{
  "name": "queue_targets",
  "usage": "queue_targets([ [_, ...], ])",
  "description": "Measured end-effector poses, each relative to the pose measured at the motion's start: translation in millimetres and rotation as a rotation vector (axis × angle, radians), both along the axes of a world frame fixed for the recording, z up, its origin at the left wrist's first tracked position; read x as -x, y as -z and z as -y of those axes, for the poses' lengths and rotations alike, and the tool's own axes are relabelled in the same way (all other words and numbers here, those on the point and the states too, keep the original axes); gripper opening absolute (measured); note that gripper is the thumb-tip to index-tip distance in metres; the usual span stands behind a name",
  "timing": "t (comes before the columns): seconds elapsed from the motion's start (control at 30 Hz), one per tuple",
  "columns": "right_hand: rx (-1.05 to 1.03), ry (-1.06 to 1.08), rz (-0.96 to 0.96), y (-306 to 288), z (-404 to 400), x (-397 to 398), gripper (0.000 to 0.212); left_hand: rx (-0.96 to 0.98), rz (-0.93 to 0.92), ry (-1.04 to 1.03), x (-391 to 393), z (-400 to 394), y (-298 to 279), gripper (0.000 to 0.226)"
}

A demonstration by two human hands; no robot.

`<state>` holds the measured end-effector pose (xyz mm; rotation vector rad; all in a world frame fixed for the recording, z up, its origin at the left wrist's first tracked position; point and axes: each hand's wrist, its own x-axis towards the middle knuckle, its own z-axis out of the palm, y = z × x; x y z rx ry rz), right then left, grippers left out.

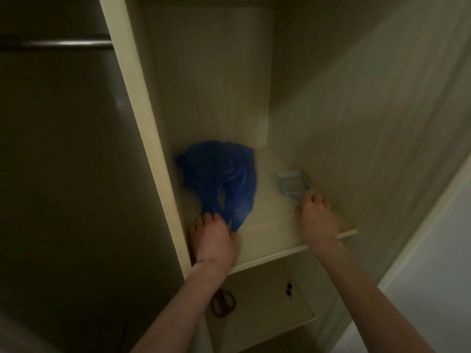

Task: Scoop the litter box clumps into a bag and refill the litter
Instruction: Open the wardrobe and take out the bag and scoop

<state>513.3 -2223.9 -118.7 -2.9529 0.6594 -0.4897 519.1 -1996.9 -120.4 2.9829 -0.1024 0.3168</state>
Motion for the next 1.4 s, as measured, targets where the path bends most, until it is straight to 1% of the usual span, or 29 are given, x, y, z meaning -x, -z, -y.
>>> queue_targets([
  [0.1,-0.054,0.029,-0.006,5,4,-2,0.033,0.015,-0.040,-0.019,0,0,-2,0.037],
  [0.17,-0.092,0.028,0.007,6,7,-3,0.031,0.059,-0.038,-0.024,4,-1,-4,0.037],
  [0.27,-0.171,0.039,0.026,4,9,-1,0.026,0.183,0.003,0.001,10,-2,-6,0.032],
  [0.33,-0.218,0.060,0.001,2,8,2,0.027,0.295,0.031,0.039,12,-3,-6,0.026],
  [0.43,-0.287,0.083,-0.002,-2,4,14,0.028,0.405,0.055,0.090,16,-5,-7,0.020],
  [0.53,-0.338,0.065,0.067,-5,3,30,0.022,0.498,0.065,0.151,23,-5,-9,0.021],
  [0.63,-0.376,0.029,0.169,-7,1,50,0.017,0.495,0.151,0.220,34,-7,-11,0.014],
  [0.73,-0.430,0.014,0.259,-10,-5,71,0.019,0.513,0.209,0.292,50,-12,-15,0.007],
  [0.8,-0.433,0.018,0.282,-12,-10,87,0.024,0.555,0.224,0.344,63,-17,-19,0.013],
  [0.9,-0.426,0.017,0.332,-15,-21,114,0.027,0.642,0.212,0.435,87,-27,-27,0.034],
  [0.93,-0.414,0.022,0.349,-17,-26,125,0.027,0.663,0.213,0.470,94,-31,-29,0.035],
  [0.97,-0.405,0.029,0.364,-20,-32,136,0.027,0.661,0.215,0.496,102,-36,-30,0.032],
  [1.07,-0.421,0.031,0.419,-25,-53,171,0.026,0.649,0.164,0.536,126,-53,-34,0.016],
  [1.17,-0.452,0.065,0.382,-28,-76,207,0.029,0.712,0.070,0.565,152,-72,-36,0.003],
  [1.27,-0.490,0.102,0.346,-31,-100,243,0.027,0.749,-0.039,0.641,174,-87,-33,0.016],
  [1.33,-0.575,0.119,0.342,-32,-115,266,0.025,0.745,-0.115,0.704,190,-97,-26,0.031],
  [1.37,-0.629,0.127,0.355,-32,-121,276,0.024,0.734,-0.137,0.726,198,-101,-21,0.035],
  [1.4,-0.683,0.134,0.369,-31,-127,285,0.024,0.723,-0.139,0.733,206,-105,-15,0.034],
])
